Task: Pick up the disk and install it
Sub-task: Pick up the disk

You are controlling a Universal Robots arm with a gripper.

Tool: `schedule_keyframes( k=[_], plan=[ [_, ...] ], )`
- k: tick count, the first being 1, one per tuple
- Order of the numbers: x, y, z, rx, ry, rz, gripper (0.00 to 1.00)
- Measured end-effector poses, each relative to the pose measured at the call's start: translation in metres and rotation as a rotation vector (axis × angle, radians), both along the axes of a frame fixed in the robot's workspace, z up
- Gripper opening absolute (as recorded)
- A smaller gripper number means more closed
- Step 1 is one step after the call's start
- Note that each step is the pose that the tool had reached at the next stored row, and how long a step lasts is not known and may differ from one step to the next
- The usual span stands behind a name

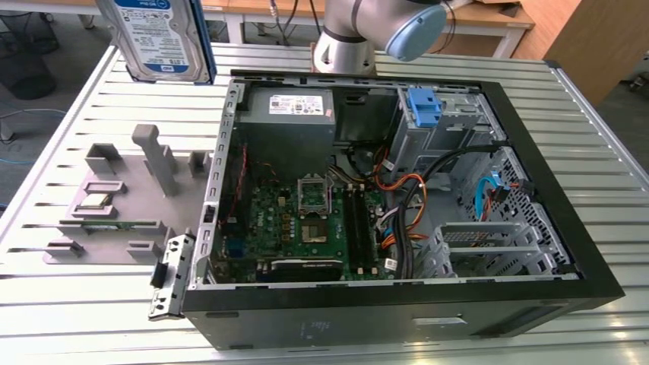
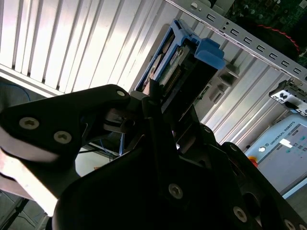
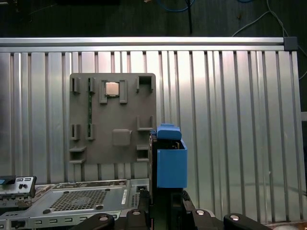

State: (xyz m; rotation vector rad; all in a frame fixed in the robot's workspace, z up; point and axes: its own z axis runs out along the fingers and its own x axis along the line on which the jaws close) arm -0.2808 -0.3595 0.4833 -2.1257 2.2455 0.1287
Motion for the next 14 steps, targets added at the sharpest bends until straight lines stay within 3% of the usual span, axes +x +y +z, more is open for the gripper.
schedule_keyframes(
  k=[7, 14],
  plan=[
    [0.0020, 0.0000, 0.0000, 0.0000, 0.0000, 0.000, 0.35],
    [0.0132, 0.0000, -0.0001, -0.0001, 0.0003, 0.000, 0.35]
  ],
)
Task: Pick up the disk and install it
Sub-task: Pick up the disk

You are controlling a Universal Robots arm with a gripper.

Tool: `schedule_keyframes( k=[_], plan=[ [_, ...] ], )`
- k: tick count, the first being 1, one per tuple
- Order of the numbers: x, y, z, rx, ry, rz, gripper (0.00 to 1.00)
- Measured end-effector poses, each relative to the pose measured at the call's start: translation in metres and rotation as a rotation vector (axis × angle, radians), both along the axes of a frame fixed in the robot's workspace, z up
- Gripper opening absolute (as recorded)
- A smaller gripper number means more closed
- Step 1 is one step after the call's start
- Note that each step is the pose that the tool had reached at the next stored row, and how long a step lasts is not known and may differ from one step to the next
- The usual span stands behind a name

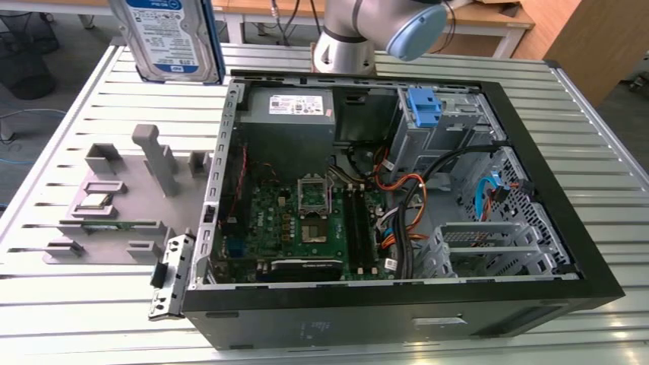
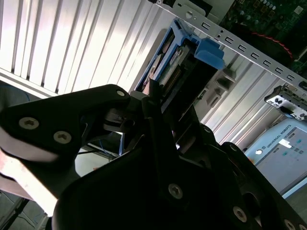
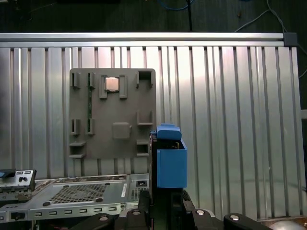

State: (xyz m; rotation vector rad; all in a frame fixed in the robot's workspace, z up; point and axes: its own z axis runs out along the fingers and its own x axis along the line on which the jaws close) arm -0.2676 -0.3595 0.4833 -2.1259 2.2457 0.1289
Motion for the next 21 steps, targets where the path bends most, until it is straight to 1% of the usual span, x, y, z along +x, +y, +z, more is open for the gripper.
schedule_keyframes(
  k=[4, 10, 14, 21],
  plan=[
    [0.0066, 0.0000, 0.0000, -0.0008, 0.0003, 0.000, 0.35],
    [0.0180, 0.0000, -0.0001, -0.0060, 0.0025, 0.000, 0.35],
    [0.0288, 0.0000, -0.0001, -0.0075, 0.0045, 0.000, 0.35],
    [0.0513, 0.0000, -0.0004, -0.0081, 0.0092, 0.000, 0.35]
  ],
)
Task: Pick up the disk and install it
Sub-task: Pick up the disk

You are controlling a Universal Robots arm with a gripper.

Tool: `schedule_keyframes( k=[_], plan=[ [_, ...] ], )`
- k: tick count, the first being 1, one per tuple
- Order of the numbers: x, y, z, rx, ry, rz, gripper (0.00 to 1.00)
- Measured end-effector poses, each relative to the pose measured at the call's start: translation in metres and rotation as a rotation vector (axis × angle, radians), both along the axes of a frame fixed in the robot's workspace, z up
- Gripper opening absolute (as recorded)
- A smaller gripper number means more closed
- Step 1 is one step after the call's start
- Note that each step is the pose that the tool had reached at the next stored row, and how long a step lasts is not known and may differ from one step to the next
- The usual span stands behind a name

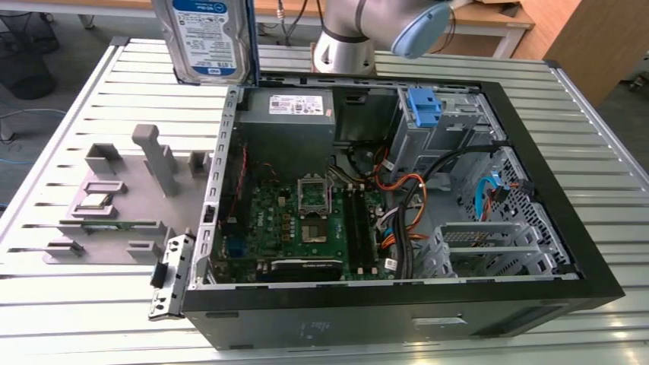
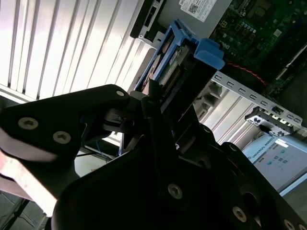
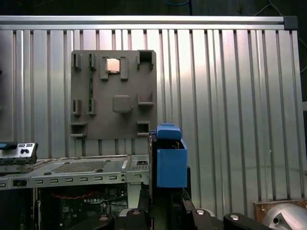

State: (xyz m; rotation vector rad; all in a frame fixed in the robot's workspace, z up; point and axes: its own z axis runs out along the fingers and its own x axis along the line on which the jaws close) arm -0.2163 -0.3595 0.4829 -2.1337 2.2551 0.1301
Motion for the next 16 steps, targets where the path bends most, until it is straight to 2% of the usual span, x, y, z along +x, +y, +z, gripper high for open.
schedule_keyframes(
  k=[16],
  plan=[
    [0.0624, 0.0000, -0.0005, -0.0007, 0.0143, 0.000, 0.35]
  ],
)
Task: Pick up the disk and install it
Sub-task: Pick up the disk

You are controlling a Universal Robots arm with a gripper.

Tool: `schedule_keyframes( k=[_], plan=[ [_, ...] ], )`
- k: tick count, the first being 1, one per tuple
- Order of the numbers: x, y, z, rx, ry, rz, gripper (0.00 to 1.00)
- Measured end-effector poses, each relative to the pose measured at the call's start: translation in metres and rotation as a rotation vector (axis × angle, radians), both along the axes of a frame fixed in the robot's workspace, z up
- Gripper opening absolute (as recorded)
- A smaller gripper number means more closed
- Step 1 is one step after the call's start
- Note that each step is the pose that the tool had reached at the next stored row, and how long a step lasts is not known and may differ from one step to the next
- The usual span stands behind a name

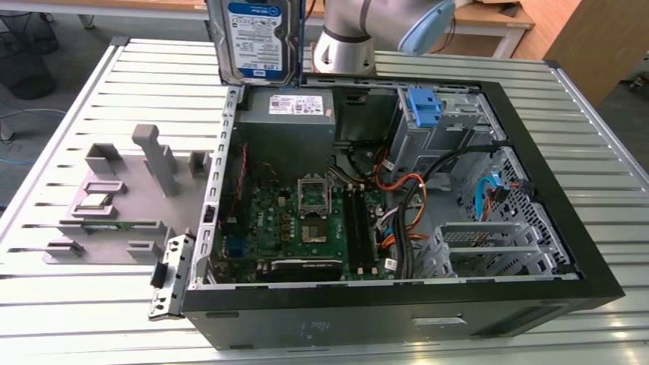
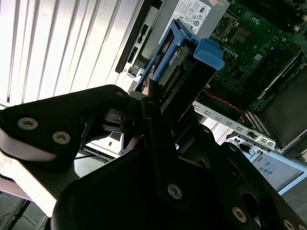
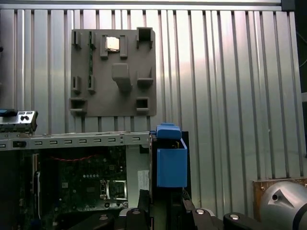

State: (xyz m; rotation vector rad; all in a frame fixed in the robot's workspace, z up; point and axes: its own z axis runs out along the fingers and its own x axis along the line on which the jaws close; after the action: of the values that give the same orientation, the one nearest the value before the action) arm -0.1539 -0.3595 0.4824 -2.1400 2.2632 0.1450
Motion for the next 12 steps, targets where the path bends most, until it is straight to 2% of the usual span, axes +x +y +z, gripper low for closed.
schedule_keyframes(
  k=[12],
  plan=[
    [0.0458, 0.0000, -0.0003, 0.0000, 0.0083, 0.000, 0.35]
  ],
)
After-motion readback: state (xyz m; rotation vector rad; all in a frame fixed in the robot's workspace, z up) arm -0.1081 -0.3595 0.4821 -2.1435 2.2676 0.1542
